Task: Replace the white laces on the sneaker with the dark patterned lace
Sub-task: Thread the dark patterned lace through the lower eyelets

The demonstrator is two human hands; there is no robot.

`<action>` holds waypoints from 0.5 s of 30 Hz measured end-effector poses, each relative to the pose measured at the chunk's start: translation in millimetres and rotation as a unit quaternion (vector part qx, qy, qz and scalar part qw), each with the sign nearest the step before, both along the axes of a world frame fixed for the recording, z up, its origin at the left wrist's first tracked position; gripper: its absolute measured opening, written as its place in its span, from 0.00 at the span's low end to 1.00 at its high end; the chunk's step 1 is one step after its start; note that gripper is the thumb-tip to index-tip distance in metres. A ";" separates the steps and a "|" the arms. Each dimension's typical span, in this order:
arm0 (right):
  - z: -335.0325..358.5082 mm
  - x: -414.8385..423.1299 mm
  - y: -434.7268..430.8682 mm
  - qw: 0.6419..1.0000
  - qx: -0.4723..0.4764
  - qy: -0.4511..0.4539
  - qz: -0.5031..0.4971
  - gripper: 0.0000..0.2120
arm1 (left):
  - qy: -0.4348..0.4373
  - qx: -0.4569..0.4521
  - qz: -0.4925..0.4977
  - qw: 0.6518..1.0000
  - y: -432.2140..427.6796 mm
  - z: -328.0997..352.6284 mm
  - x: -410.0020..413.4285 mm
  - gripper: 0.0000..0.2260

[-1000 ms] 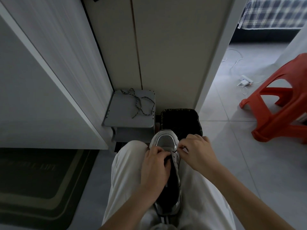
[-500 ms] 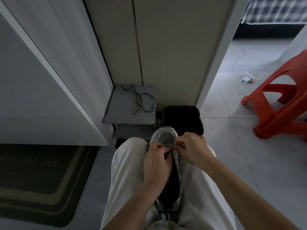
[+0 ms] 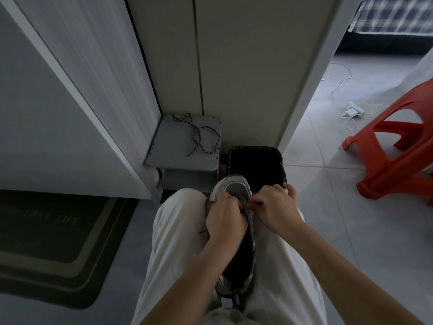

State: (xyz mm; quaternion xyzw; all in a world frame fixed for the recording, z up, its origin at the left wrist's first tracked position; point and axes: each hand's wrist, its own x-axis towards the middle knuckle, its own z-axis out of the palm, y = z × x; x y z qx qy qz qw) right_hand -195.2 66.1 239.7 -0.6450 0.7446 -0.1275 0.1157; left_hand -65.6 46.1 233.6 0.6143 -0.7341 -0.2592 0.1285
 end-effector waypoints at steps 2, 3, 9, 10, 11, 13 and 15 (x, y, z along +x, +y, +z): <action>1.5 0.3 1.3 1.000 0.005 -0.019 -0.018 0.09 | -0.009 -0.010 -0.001 1.000 -1.8 1.1 -1.8 0.06; 2.2 0.5 2.0 0.999 0.005 -0.026 -0.028 0.10 | -0.010 -0.012 -0.006 1.000 -2.5 1.7 -1.8 0.06; 17.1 18.9 12.7 0.996 0.074 -0.042 -0.030 0.30 | -0.057 -0.018 -0.089 0.994 2.3 5.9 8.7 0.06; 21.4 18.0 14.9 0.994 0.092 -0.049 -0.033 0.31 | -0.051 -0.012 -0.094 0.994 1.4 6.4 11.5 0.07; 24.9 16.3 18.2 0.991 0.107 -0.066 -0.035 0.29 | -0.037 -0.002 -0.097 0.995 -0.4 7.1 14.6 0.07; 29.9 19.0 28.4 0.983 0.147 -0.107 -0.032 0.28 | -0.009 0.016 -0.110 0.994 -6.0 7.5 19.9 0.08; 23.7 30.4 42.0 0.985 0.162 -0.060 -0.019 0.36 | 0.005 0.037 -0.133 0.990 -9.3 6.4 24.4 0.08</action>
